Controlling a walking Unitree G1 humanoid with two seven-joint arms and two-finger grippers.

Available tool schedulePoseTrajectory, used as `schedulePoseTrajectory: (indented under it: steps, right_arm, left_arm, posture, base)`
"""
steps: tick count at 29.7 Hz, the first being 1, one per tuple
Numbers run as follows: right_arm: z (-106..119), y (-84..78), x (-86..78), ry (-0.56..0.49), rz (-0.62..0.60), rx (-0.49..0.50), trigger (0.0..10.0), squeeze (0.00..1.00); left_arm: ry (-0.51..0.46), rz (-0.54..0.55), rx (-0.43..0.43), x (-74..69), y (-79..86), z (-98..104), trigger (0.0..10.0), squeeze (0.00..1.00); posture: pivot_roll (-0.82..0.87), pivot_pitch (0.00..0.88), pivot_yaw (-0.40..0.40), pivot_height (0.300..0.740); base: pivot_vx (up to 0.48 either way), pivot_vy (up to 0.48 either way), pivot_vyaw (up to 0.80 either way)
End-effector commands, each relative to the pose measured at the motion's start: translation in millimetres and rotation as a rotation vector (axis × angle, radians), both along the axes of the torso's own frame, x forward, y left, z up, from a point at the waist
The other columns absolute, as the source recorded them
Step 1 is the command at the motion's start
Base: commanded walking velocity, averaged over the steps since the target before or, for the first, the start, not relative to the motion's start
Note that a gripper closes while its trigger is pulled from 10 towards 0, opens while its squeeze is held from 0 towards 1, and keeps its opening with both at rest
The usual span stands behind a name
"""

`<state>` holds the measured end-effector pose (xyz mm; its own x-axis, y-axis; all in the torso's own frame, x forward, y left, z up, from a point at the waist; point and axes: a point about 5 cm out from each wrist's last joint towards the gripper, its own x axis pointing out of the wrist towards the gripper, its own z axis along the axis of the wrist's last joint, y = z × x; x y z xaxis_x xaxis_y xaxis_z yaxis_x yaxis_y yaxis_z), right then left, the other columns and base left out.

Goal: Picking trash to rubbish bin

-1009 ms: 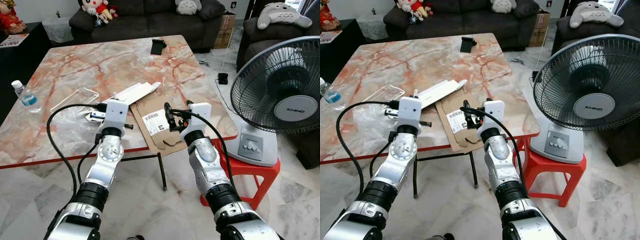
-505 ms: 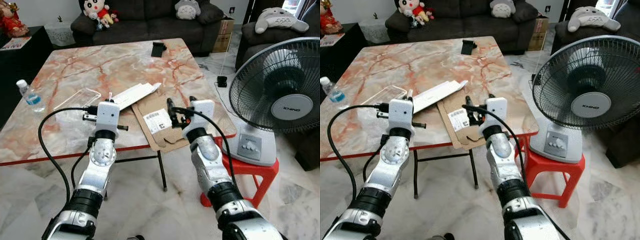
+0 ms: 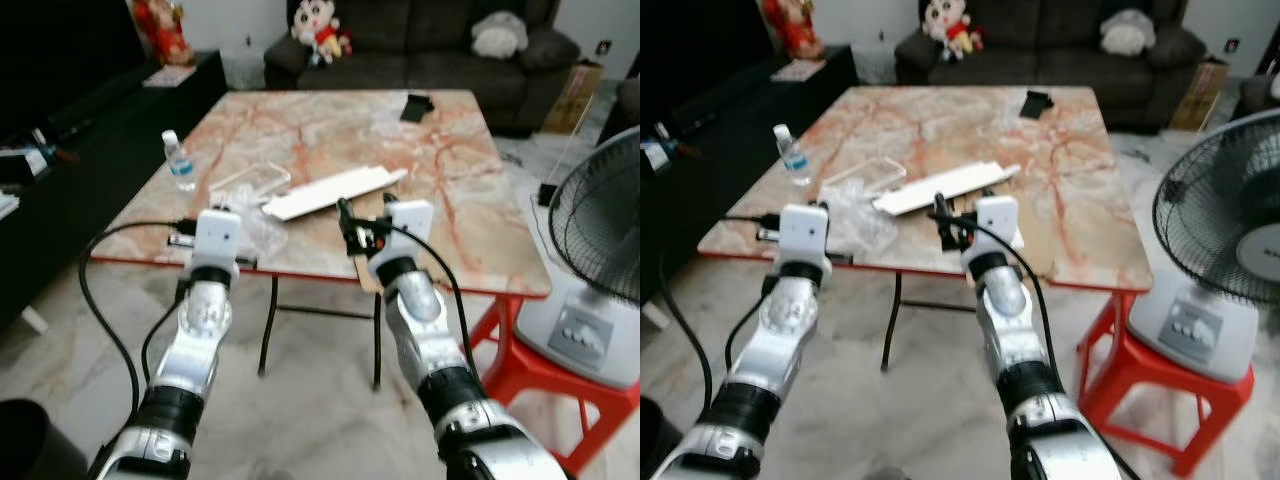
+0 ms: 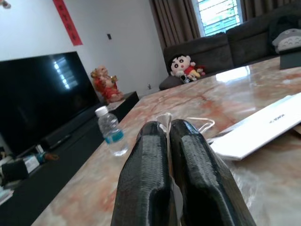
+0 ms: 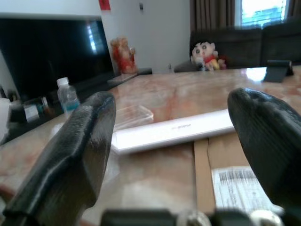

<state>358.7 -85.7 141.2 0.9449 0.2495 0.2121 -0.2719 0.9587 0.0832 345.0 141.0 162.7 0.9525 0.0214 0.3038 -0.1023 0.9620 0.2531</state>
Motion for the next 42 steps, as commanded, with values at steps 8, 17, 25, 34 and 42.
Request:
schedulePoseTrajectory:
  steps: [8,17,25,34,42]
  right_arm:
    - [2.7,4.3,-0.5,-0.012,0.02,-0.008,10.0,0.0]
    - [1.2,5.7,-0.2,0.0,0.028,-0.011,10.0,0.0]
    - [2.8,8.3,0.8,-0.001,0.044,-0.019,10.0,0.0]
    - [-0.1,10.9,0.0,0.009,0.071,-0.036,10.0,0.0]
    - [-0.7,14.8,-0.2,0.013,0.101,-0.056,10.0,0.0]
  left_arm:
    - [0.002,0.03,0.007,0.1,6.8,3.5,10.0,0.0]
    - [0.019,0.066,0.006,-0.5,13.9,0.3,10.0,0.0]
    - [0.036,0.09,-0.033,0.1,18.3,-2.1,10.0,0.0]
    - [0.045,0.107,-0.05,-3.5,21.2,-6.4,10.0,0.0]
    - [0.063,0.111,-0.105,-4.9,22.0,-11.1,10.0,0.0]
  posture:
    - [0.03,0.0,0.073,0.74]
    - [0.04,0.0,0.064,0.74]
    - [0.06,0.0,0.061,0.74]
    - [0.08,0.008,0.04,0.74]
    - [0.08,0.012,0.024,0.74]
  base:
    - [0.0,0.0,0.8]
    - [0.0,0.0,0.8]
    - [0.0,0.0,0.8]
    - [0.0,0.0,0.8]
    - [0.0,0.0,0.8]
